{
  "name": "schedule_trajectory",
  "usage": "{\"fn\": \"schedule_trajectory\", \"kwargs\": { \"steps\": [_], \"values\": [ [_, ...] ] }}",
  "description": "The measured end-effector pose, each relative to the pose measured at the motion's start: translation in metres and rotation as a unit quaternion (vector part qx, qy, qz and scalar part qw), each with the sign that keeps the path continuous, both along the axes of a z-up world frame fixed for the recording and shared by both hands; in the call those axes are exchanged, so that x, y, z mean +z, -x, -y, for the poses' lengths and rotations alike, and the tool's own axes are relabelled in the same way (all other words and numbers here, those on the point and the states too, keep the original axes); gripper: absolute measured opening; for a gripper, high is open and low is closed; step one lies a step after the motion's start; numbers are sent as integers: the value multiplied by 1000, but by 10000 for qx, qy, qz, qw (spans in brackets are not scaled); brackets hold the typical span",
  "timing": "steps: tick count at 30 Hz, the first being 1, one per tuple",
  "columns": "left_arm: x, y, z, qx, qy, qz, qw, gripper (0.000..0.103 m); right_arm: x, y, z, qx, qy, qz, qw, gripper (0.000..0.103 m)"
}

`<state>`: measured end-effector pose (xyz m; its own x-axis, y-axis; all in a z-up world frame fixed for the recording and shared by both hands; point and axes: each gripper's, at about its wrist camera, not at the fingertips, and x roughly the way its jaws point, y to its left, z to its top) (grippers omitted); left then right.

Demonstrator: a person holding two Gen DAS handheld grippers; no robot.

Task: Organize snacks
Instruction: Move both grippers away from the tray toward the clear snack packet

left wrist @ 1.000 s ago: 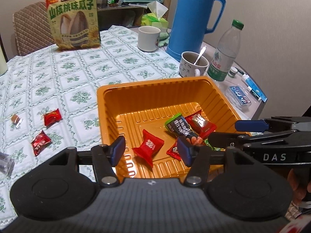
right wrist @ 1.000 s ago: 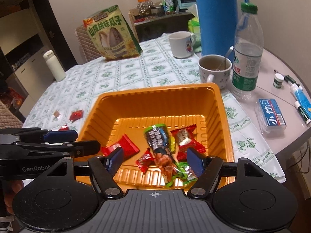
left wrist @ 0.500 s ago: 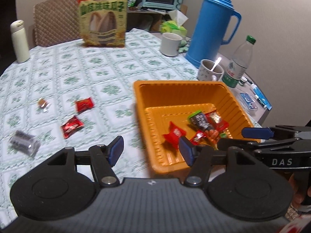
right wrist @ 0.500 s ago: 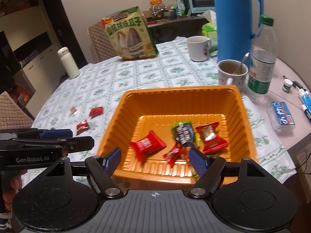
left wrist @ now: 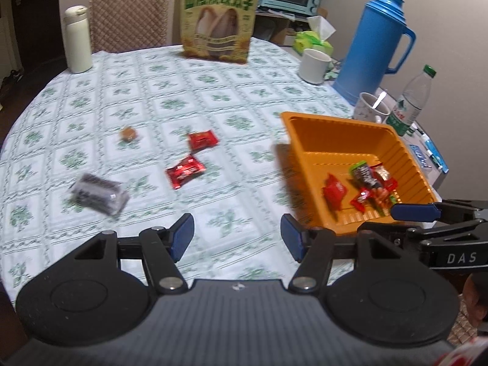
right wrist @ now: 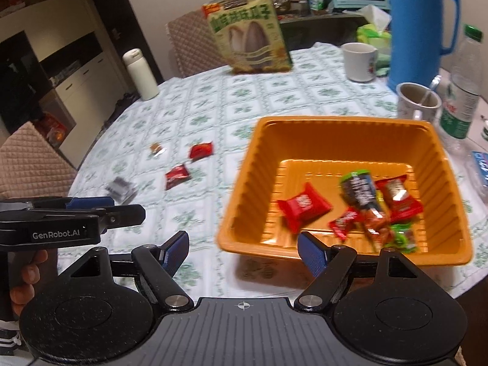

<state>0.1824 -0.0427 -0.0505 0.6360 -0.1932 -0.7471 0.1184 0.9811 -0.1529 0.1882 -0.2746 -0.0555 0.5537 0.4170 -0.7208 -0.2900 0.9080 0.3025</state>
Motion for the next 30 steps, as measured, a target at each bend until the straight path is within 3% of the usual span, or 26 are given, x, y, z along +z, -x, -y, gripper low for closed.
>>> {"fn": "schedule_trajectory", "kwargs": {
  "steps": [16,30],
  "values": [
    [-7,1,-86,385,-33,-124,9992,59,-6,-14,-80,226,-45,-86,9997,78],
    [-27,-17,-127,370,30,-359,9987,59,-21,-32,-119,39,44,-212,9998,78]
  ]
}}
